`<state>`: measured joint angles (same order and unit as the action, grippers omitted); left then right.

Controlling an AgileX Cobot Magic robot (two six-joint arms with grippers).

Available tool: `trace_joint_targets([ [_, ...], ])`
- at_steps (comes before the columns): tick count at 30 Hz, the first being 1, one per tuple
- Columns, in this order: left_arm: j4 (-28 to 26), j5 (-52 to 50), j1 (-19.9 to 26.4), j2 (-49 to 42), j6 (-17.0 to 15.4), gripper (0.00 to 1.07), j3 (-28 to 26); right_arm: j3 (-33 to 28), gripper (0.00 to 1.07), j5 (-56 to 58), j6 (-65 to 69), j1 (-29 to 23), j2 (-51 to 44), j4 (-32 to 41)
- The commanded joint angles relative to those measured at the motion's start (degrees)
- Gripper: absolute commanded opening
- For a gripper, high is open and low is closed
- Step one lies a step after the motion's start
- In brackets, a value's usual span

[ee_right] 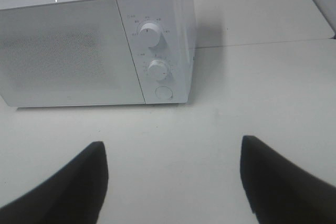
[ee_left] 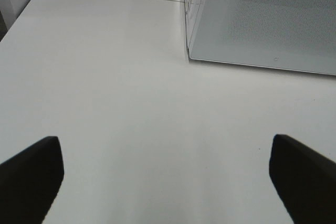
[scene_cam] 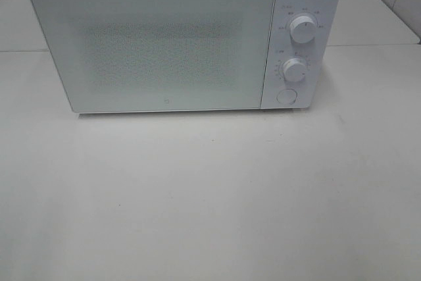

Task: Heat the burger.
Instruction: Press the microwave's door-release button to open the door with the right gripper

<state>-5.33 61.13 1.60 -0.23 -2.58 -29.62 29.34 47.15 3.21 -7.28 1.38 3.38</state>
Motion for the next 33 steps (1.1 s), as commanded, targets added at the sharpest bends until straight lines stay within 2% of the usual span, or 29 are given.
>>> trace_joint_targets([
  [1,-0.40,-0.11,0.06,-0.40,-0.29,1.01,0.00,0.06,0.70,2.23,2.64,2.18,-2.86,-0.34],
  [7,-0.40,-0.11,0.06,-0.40,-0.29,1.01,0.00,-0.23,0.69,8.08,3.72,2.58,-3.09,-1.15],
  [33,-0.40,-0.11,0.06,-0.40,-0.29,1.01,0.00,-1.32,0.69,7.68,3.72,2.58,-3.09,-2.29],
])
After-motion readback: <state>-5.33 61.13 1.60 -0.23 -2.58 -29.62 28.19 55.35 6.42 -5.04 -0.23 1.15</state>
